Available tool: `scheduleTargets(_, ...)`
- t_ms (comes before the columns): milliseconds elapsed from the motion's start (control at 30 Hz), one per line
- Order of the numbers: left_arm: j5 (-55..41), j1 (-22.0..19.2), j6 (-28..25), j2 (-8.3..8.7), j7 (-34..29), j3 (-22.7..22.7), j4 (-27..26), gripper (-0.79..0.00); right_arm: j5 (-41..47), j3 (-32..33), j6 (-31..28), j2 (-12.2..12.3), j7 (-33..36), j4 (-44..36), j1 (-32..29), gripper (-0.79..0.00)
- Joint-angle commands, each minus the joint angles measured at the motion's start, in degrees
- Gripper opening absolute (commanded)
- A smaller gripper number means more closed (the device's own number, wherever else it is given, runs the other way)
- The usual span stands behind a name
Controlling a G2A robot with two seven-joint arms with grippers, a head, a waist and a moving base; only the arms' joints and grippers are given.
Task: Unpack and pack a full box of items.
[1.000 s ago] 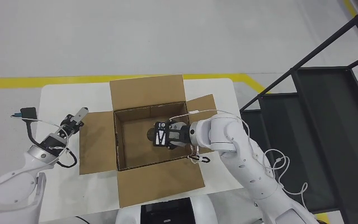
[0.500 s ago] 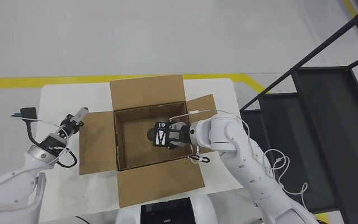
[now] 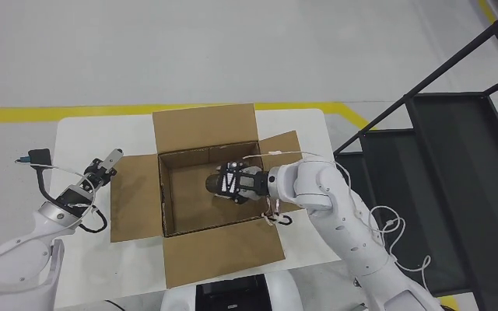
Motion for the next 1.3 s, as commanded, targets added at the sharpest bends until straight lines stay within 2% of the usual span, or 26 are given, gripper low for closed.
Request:
scheduleTargets(0, 0.0, 0.0, 0.0, 0.0, 0.0, 0.0, 0.0, 0.0, 3.0, 3.7, 0.1, 0.6, 0.9, -1.3, -0.2, -0.785)
scheduleTargets(233, 0.0, 0.0, 0.0, 0.0, 0.0, 0.0, 0.0, 0.0, 11.0, 18.8, -1.1, 3.5, 7.3, -7.9, -3.7, -0.785)
scheduleTargets(333, 0.0, 0.0, 0.0, 0.0, 0.0, 0.0, 0.0, 0.0, 9.9, 23.6, -2.4, 5.0, 6.0, -10.9, -6.0, -0.785)
scheduleTargets(533, 0.0, 0.0, 0.0, 0.0, 0.0, 0.0, 0.0, 0.0, 11.4, 34.7, -2.5, 7.2, 5.3, -7.5, -11.1, -0.785)
scheduleTargets(700, 0.0, 0.0, 0.0, 0.0, 0.0, 0.0, 0.0, 0.0, 12.0, 41.1, 2.0, 7.9, 4.6, -5.5, -14.7, -0.785)
scheduleTargets(867, 0.0, 0.0, 0.0, 0.0, 0.0, 0.0, 0.0, 0.0, 9.5, 42.2, 6.4, 8.5, 6.9, -3.7, -17.0, -0.785)
scheduleTargets(1000, 0.0, 0.0, 0.0, 0.0, 0.0, 0.0, 0.0, 0.0, 6.8, 38.5, 9.1, 8.8, 10.2, -0.6, -16.1, -0.785)
scheduleTargets(1267, 0.0, 0.0, 0.0, 0.0, 0.0, 0.0, 0.0, 0.0, 2.5, 32.7, 11.1, 9.3, 10.8, 8.1, -13.9, -0.785)
